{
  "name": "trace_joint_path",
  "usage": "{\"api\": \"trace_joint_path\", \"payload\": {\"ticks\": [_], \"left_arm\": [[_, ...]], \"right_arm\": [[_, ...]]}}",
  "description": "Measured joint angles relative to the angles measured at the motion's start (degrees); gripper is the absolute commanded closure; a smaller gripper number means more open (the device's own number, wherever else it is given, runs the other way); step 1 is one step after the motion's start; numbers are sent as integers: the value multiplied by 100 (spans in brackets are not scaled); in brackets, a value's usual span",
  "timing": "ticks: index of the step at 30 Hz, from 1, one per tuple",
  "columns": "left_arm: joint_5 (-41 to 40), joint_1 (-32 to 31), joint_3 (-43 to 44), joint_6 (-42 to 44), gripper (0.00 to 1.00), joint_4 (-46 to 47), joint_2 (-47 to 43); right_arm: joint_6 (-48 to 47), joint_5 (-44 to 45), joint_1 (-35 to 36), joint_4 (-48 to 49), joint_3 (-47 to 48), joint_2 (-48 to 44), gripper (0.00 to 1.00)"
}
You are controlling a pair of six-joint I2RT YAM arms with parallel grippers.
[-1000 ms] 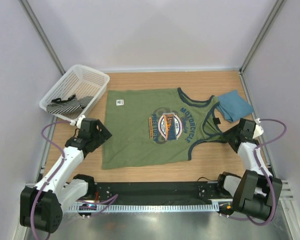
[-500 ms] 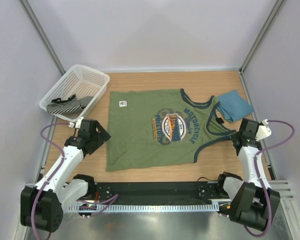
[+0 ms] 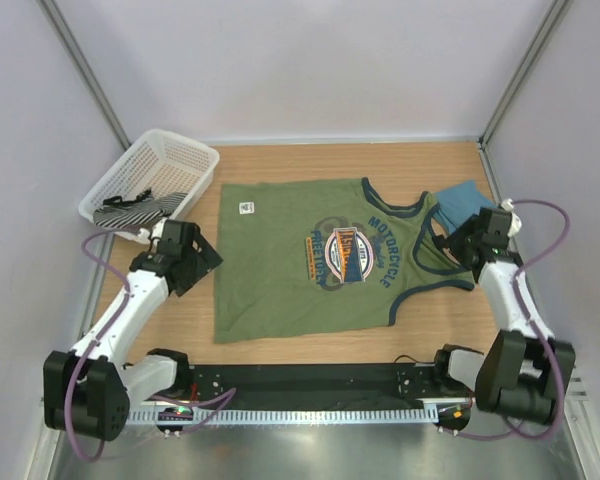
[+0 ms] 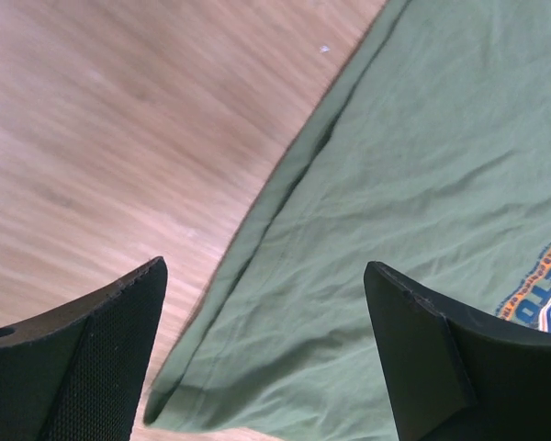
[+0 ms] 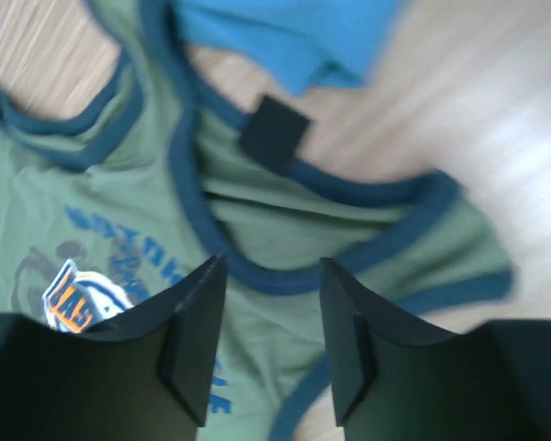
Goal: Fold and stack the tank tops
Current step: Flatten the tank top out
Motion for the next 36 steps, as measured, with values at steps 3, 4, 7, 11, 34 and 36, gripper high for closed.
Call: {"api": "trace_joint_path", "payload": {"ticks": [3,4,7,11,34,36], "left_arm": [[208,0,273,223,15,267,431],[271,-2,396,271,16,400,599],[348,-83,748,358,18,831,1110],[310,-339,1606,542,21,1134,2103],[-59,354,8260,1692,34,-791,7608],[33,695,8301,1637,33,-817,7672]], "right_arm": [[-118,-179,686,85,647,831,54],[-146,-225,898,125,890,1115,56],[-197,-369,1368,223,1556,1816,61],[-232,-557,1609,223,2511,2761,63],[-345,-931,2044,177,3906,4089,62],[-345,-949,2044,177,4041,4190,62]]}}
